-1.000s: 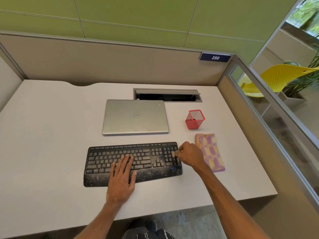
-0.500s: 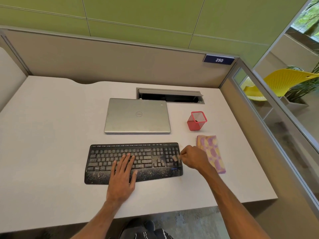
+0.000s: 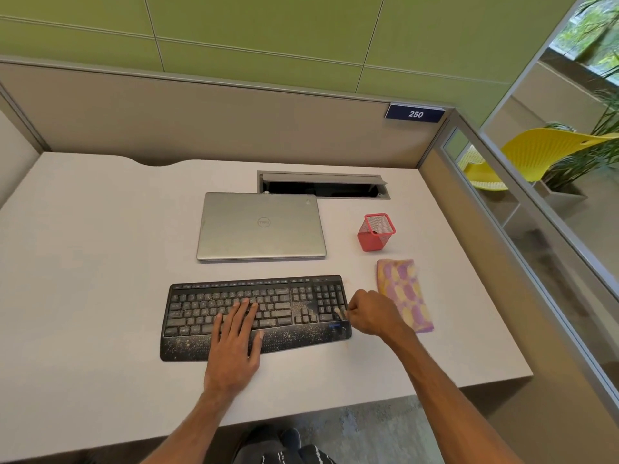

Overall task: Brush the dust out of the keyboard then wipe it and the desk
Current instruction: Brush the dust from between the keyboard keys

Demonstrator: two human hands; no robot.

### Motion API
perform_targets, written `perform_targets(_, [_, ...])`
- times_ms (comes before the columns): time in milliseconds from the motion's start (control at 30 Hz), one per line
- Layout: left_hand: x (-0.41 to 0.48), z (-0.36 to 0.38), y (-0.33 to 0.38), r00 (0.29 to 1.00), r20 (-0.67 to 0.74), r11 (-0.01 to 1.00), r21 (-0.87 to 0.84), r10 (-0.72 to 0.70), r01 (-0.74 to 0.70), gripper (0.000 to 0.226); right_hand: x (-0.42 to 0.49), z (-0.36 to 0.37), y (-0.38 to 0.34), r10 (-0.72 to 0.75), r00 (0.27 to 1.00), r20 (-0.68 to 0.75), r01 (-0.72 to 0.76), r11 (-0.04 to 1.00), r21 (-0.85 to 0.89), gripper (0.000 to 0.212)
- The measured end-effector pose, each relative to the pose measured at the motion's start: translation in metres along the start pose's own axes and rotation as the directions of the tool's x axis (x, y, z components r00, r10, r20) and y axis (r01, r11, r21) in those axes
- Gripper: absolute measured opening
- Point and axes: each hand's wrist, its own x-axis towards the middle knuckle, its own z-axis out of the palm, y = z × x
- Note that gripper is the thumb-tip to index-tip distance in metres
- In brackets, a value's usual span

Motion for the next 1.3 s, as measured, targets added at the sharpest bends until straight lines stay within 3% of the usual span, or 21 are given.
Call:
perform_targets(100, [0.0,0.0,0.0,1.0,0.001,1.0,-0.003,-0.001,0.001,0.07,0.002,-0.003,0.002,0.022,0.998,0.051,-0.025,0.997,0.067,0.022])
perform_targets(267, [0.0,0.0,0.0,1.0,0.001,1.0,-0.014,-0.004,0.004,0.069,0.002,-0.003,0.0,0.057,0.994,-0.098,-0.052,0.997,0.054,0.028])
perform_targets(467, [0.0,-0.001,0.001,1.0,0.009,1.0,0.0,-0.006,0.006,0.069,0.0,0.003,-0.006,-0.031,0.999,0.039,0.03,0.999,0.012,0.025])
perform_targets(633, [-0.001,-0.001,0.0,1.0,0.004,1.0,0.004,-0.005,0.005,0.069,0.0,0.002,-0.007,-0.048,0.988,-0.144,0.045,0.999,-0.026,0.033])
perform_targets(767, [-0.001,0.0,0.0,1.0,0.003,1.0,-0.002,-0.001,0.001,0.07,-0.005,0.009,-0.018,-0.148,0.987,-0.057,0.138,0.979,-0.149,0.025])
perform_targets(933, [0.0,-0.001,0.002,1.0,0.006,1.0,-0.004,-0.005,0.005,0.069,-0.009,0.011,-0.025,-0.183,0.983,0.002,0.183,0.982,-0.056,0.024])
perform_targets(1100, [0.0,-0.002,0.002,1.0,0.008,1.0,-0.001,-0.004,0.004,0.069,-0.009,0.005,-0.025,-0.164,0.975,-0.148,0.152,0.984,-0.088,0.027])
perform_targets(1300, [0.0,-0.002,0.002,1.0,0.008,1.0,0.004,-0.006,0.006,0.069,-0.01,0.004,-0.029,-0.225,0.974,0.026,0.226,0.973,-0.051,0.025])
